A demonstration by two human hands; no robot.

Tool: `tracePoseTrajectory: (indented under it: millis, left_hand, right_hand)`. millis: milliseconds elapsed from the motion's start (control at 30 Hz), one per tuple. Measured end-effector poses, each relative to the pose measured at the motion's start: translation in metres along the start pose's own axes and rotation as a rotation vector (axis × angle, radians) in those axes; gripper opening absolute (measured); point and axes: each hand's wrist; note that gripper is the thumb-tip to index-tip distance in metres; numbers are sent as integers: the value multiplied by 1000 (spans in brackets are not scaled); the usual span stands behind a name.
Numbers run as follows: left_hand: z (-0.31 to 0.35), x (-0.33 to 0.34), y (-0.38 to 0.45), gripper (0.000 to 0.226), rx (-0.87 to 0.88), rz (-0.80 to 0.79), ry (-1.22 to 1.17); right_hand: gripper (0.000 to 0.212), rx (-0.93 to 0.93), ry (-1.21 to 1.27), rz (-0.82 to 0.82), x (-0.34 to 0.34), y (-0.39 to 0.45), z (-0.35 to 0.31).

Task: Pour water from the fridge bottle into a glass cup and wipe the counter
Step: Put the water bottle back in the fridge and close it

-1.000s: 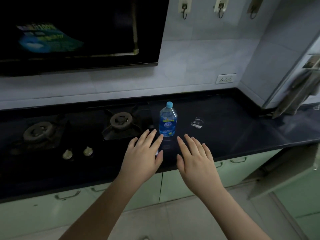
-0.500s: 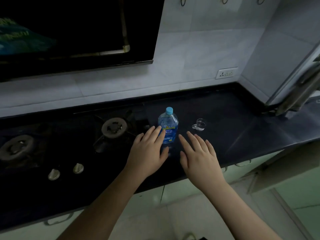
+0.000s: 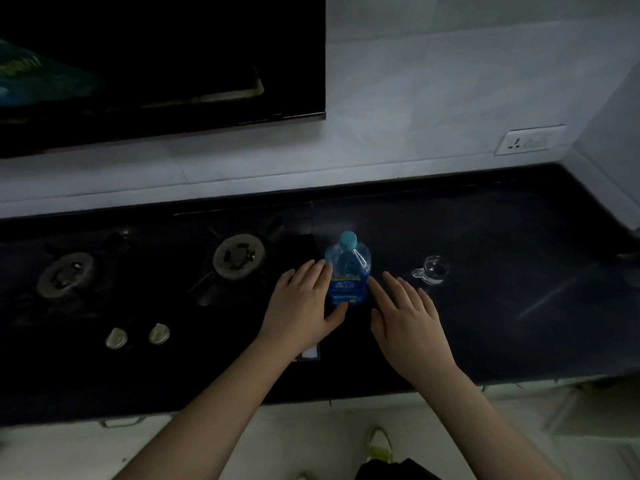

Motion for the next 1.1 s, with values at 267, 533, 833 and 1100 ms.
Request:
tracePoseTrajectory:
  millis: [267, 533, 833, 1100]
  left_hand:
    - [8, 16, 51, 86, -107, -74, -153]
    - [6, 39, 91, 87, -223, -334, -710]
    - [9, 56, 102, 91, -283, -379, -866]
    - [26, 48, 101, 78, -342, -301, -813]
  right_hand:
    - [57, -79, 80, -52, 19, 28, 40]
    - [59, 44, 538, -228, 39, 56, 73]
    - [47, 644, 1110, -238, 81, 79, 90]
    - [42, 772, 1180, -298, 89, 88, 90]
Point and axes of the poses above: each hand's wrist, its own y-axis towards the middle knuckle, its own x-axis out of the palm, z = x × y, and after that the axes turned 13 degrees about -x, right-handed
